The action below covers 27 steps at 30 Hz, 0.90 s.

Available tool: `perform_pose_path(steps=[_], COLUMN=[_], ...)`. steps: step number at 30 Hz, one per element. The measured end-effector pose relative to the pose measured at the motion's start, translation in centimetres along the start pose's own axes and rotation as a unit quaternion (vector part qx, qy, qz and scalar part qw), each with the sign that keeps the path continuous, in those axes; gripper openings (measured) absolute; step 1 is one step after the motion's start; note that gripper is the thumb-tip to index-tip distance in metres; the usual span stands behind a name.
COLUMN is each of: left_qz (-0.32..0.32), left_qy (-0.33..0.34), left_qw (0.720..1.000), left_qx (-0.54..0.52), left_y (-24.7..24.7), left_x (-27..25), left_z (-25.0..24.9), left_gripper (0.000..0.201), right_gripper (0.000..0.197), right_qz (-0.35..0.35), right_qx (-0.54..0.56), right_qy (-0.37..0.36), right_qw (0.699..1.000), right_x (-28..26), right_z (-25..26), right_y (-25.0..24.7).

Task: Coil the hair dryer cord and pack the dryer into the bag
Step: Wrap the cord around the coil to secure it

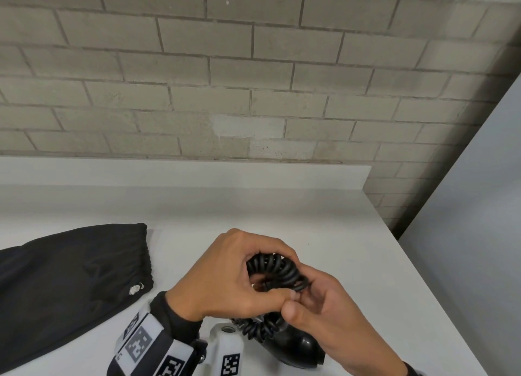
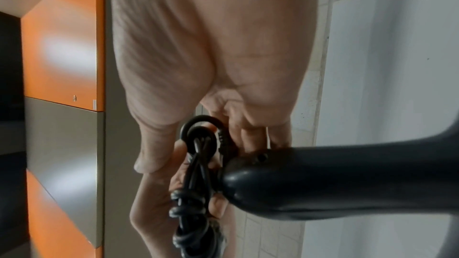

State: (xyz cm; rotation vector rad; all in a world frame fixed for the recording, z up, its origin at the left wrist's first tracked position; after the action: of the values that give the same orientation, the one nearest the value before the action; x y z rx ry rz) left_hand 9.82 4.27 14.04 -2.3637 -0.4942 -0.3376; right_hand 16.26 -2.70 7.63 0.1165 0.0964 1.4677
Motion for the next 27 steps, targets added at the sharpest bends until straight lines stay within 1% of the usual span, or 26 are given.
perform_pose_path(steps=[2, 4, 6, 7, 9, 12, 16, 18, 20, 23, 25, 27], left_qz=[0.003, 0.002, 0.001, 0.000, -0.010, -0.054, -0.126, -0.165, -0.203, -0.239, -0.245, -0.218], left_qy=[0.002, -0.004, -0.008, -0.009, -0.008, 0.000, -0.009, -0.010, -0.014, -0.029, -0.039, -0.060], left_qw=[1.000, 1.000, 1.000, 0.999, 0.999, 0.998, 0.992, 0.986, 0.979, 0.968, 0.964, 0.968], left_qx=[0.009, 0.017, 0.030, 0.036, 0.044, 0.037, 0.006, -0.001, -0.007, -0.070, -0.093, -0.112], left_y=[0.1, 0.1, 0.1, 0.0, -0.2, -0.9, -1.7, -2.0, -2.4, -2.6, -2.8, -2.4], left_x=[0.1, 0.1, 0.1, 0.2, 0.2, 0.4, 0.7, 0.7, 0.6, 0.6, 0.2, -0.4], left_z=[0.0, 0.3, 0.4, 0.4, 0.3, 0.3, 0.9, 0.9, 1.1, 2.1, 3.2, 4.7], left_gripper=[0.024, 0.027, 0.030, 0.031, 0.031, 0.027, 0.039, 0.043, 0.045, 0.052, 0.062, 0.070], right_gripper=[0.057, 0.061, 0.061, 0.058, 0.052, 0.053, 0.050, 0.047, 0.043, 0.043, 0.048, 0.053], right_qz=[0.027, 0.061, 0.076, 0.074, 0.047, 0.000, -0.059, -0.084, -0.094, -0.112, -0.151, -0.200], right_qx=[-0.003, -0.006, -0.020, -0.034, -0.085, -0.193, -0.229, -0.217, -0.176, -0.130, -0.075, 0.018], right_qy=[-0.003, 0.004, 0.015, 0.017, 0.029, 0.051, 0.047, 0.043, 0.052, 0.046, 0.034, 0.016], right_qw=[1.000, 0.998, 0.997, 0.997, 0.995, 0.980, 0.971, 0.972, 0.979, 0.984, 0.985, 0.979], right_x=[-0.1, -0.2, -0.3, -0.3, -0.3, -0.2, 0.3, 0.5, 0.6, 0.8, 1.0, 1.1], right_z=[0.4, 0.7, 0.9, 1.0, 1.2, 1.2, 1.6, 1.4, 0.9, 0.6, 0.2, -0.4], right_y=[0.6, 1.4, 1.9, 1.9, 1.5, 1.0, 0.4, -0.4, -0.9, -1.3, -2.4, -4.0])
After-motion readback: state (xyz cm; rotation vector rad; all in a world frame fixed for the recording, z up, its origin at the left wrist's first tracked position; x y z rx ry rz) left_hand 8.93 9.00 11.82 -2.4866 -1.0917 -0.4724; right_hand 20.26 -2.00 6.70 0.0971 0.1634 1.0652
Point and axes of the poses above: each hand's wrist, its own x-axis towards the middle knuckle, its own y-axis out of the palm, z = x × y, the point moved 9 cm from there along x, towards the middle knuckle, and after that the axes turned 5 degrees about y, right-handed, at the moved point
